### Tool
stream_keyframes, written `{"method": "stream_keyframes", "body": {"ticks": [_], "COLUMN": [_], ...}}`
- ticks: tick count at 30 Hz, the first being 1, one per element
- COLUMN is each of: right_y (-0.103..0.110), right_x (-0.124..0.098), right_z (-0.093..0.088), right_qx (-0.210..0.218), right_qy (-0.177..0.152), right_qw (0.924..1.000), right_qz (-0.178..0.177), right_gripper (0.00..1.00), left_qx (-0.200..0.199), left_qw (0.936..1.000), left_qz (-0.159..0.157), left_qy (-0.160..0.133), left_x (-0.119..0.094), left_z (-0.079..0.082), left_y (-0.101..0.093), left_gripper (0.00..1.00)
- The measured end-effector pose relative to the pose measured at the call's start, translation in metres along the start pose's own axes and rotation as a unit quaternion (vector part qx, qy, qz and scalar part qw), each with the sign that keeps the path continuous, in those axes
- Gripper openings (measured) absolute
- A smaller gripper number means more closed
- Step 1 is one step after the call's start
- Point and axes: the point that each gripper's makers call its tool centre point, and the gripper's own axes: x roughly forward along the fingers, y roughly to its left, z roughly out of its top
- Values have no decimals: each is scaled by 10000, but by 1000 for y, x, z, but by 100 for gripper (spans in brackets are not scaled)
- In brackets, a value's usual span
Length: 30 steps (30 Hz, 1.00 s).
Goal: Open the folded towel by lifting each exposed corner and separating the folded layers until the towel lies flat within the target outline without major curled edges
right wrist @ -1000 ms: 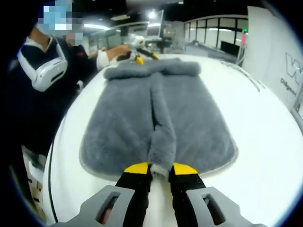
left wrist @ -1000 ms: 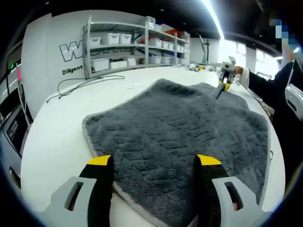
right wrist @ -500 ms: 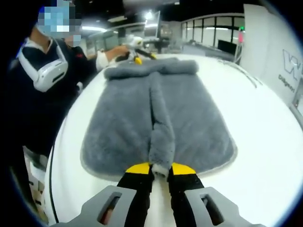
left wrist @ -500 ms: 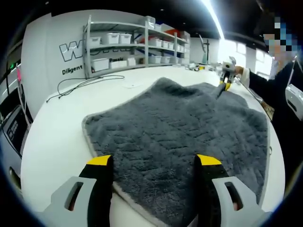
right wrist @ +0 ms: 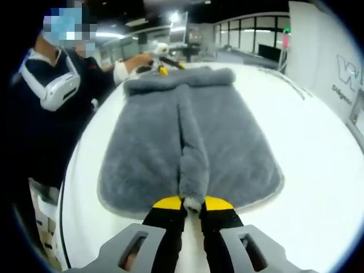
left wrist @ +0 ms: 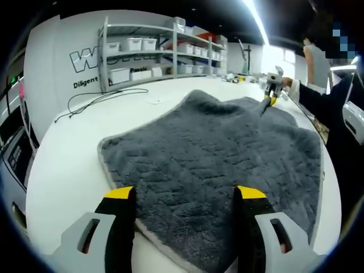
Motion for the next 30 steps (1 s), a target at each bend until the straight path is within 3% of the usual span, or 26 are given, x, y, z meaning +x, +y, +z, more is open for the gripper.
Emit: {"method": "stream_keyframes", "body": {"ticks": [11, 30], "right_y": [3, 6], "right_x": [-6, -20], "right_z": [-9, -24], "right_qx": [-247, -175], "right_qy": [98, 127], "right_qw": [9996, 9997], "right_qz": [-68, -69], "right_gripper": [5, 6], "left_qx": [20, 57], "left_qw": [10000, 9999], "left_qz": [-7, -16], "left_qy": [15, 84], "left_x": [-1, 0], "left_z": [-1, -3], "left_y": [-3, -8], "left_gripper": [70, 71]}}
